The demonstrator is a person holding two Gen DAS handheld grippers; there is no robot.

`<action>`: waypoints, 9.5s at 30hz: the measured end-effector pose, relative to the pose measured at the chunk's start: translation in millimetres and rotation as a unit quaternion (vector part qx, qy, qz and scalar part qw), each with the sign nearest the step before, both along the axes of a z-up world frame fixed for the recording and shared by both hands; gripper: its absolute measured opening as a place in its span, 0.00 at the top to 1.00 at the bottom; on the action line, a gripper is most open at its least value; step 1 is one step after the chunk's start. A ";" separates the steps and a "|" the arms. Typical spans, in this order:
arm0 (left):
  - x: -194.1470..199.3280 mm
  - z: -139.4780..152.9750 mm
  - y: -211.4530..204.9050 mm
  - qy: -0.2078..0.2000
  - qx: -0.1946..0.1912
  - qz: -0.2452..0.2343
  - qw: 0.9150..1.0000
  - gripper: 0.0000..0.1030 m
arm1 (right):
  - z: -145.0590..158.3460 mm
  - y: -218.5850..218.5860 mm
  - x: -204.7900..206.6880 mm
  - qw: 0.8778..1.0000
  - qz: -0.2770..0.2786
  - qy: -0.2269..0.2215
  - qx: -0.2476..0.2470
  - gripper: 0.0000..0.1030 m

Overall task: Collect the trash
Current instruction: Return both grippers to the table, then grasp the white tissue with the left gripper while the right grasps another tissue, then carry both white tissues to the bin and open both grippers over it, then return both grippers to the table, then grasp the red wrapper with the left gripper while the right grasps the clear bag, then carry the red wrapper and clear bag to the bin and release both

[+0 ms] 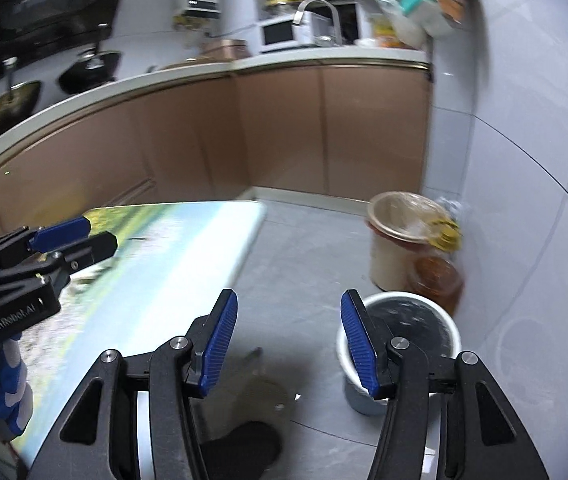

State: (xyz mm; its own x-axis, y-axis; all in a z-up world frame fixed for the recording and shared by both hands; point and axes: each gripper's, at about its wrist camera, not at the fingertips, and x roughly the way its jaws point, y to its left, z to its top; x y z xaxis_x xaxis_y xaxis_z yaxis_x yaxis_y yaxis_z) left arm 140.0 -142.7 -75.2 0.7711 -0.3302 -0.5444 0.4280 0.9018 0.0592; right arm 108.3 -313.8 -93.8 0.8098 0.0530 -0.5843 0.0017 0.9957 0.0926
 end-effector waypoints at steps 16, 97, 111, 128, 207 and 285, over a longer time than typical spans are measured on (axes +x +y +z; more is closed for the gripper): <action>-40.0 13.7 113.9 -0.010 -0.031 0.077 0.997 0.49 | 33.2 95.6 -10.0 0.995 0.095 -0.003 -0.029 0.48; 46.8 -7.8 156.8 0.073 -0.066 0.029 0.995 0.97 | 8.0 122.8 124.0 0.975 0.209 0.019 0.069 0.95; 77.0 -17.0 -60.0 0.120 -0.056 -0.140 0.981 0.97 | -25.9 -75.5 87.7 0.998 -0.010 0.043 0.035 0.95; 149.3 -107.4 -257.0 0.231 -0.041 -0.199 0.952 0.96 | -152.7 -210.3 126.1 0.980 -0.139 0.134 0.052 0.91; -41.6 6.6 188.0 0.006 -0.074 0.157 0.985 0.54 | 34.1 164.0 20.1 0.986 0.159 0.017 -0.042 0.42; 139.8 -79.3 232.8 0.171 -0.075 0.118 0.975 0.93 | -59.6 232.1 116.0 0.953 0.289 0.095 0.006 0.90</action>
